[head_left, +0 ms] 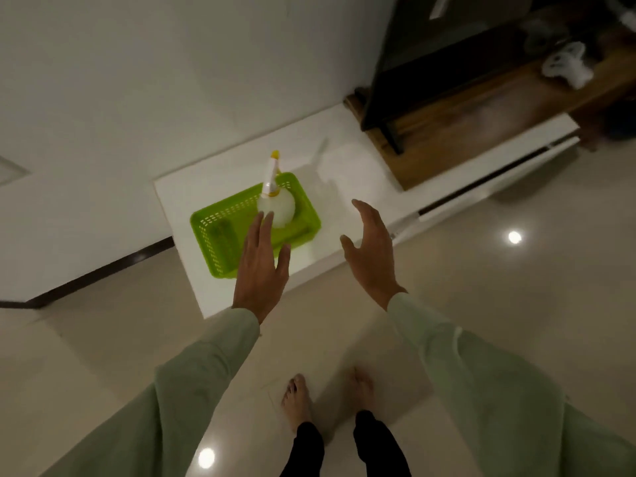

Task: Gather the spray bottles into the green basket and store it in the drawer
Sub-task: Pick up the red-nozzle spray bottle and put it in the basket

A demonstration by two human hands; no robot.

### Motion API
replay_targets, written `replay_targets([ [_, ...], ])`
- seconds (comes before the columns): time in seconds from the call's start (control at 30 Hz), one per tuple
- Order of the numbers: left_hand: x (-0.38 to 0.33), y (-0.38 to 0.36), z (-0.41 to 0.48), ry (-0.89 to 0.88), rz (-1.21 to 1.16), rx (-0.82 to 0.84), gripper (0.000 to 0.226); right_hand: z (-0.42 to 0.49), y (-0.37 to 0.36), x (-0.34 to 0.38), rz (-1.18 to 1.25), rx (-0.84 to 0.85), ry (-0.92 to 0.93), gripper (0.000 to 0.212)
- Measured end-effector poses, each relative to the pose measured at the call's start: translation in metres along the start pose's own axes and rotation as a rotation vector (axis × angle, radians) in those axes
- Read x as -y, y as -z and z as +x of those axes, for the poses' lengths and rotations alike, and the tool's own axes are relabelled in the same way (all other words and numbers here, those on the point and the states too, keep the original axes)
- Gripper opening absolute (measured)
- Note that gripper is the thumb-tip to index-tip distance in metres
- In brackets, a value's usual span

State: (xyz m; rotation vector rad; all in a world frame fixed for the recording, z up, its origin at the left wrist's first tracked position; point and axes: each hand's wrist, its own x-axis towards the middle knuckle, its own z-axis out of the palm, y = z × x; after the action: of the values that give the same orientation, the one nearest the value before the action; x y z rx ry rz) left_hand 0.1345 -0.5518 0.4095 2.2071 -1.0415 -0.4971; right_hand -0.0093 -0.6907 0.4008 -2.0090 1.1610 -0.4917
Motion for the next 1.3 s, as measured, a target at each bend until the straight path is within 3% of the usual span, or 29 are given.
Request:
replay_targets([
  [0.3,-0.124,-0.068,-0.043,-0.153,0.021,0.197,0.059,-0.094,0.136,-0.074,-0.071,-0.131,-0.236,0.070],
  [0.6,-0.225,-0.230,-0.116,-0.298,0.095,0.446,0.060,-0.222,0.241,-0.249,-0.039,-0.233,-0.544,0.068],
  [0.77,-0.255,-0.328,-0.152,-0.325,0.143,0.520,0.059,-0.271,0.267,-0.353,-0.076,-0.186,-0.659,0.064],
  [0.93,-0.236,-0.424,-0.169,-0.304,0.174,0.582,0.060,-0.286,0.245,-0.459,-0.071,-0.074,-0.767,0.077],
  [1.3,-0.081,-0.615,-0.169,-0.293,0.293,0.732,0.061,-0.285,0.093,-0.677,-0.089,0.143,-0.918,0.103],
])
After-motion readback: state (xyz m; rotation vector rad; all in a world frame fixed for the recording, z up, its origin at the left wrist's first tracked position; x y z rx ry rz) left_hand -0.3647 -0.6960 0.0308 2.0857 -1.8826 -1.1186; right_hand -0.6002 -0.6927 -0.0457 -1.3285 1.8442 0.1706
